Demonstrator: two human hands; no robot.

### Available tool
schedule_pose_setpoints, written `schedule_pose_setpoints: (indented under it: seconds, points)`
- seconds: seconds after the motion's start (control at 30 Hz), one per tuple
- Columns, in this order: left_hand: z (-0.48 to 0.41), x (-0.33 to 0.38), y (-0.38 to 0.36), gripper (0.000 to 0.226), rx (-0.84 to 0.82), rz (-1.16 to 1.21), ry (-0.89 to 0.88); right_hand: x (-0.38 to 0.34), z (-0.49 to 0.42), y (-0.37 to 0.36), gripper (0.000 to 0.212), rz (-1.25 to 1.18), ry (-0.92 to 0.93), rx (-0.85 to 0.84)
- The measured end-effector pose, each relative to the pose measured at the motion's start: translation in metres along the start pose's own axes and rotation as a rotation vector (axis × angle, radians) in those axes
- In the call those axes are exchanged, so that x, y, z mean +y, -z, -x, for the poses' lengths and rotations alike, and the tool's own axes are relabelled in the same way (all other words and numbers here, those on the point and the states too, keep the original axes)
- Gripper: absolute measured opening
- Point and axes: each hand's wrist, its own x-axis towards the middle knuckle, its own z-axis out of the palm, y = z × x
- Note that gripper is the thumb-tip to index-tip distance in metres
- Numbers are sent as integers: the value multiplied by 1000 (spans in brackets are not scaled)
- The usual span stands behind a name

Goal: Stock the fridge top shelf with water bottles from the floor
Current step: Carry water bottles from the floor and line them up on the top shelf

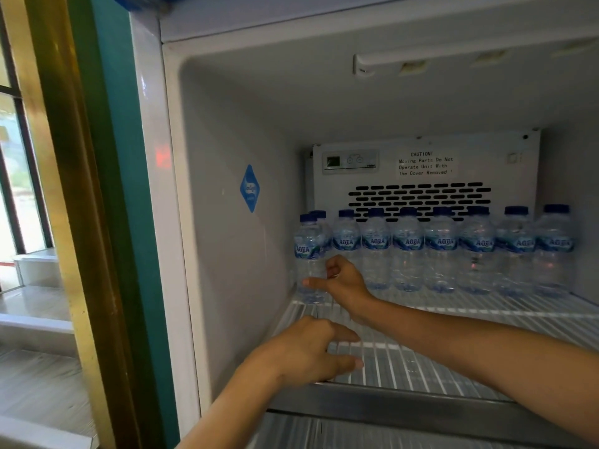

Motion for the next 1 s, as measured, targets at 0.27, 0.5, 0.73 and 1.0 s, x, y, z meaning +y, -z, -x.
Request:
schedule_pose_setpoints:
  seconds: [0.27, 0.5, 0.73, 1.0]
  points:
    - [0, -1, 1, 50, 38, 39, -30, -4, 1, -1, 58, 15, -38, -36]
    - [5, 0, 3, 41, 62, 31, -11, -21, 34, 17, 67, 349, -81, -190]
    - [49, 17, 6, 29, 311, -48, 110, -52, 118, 69, 56, 774, -26, -717]
    - [198, 62, -54, 28, 644, -66, 177, -82, 209, 107, 31, 876, 104, -248]
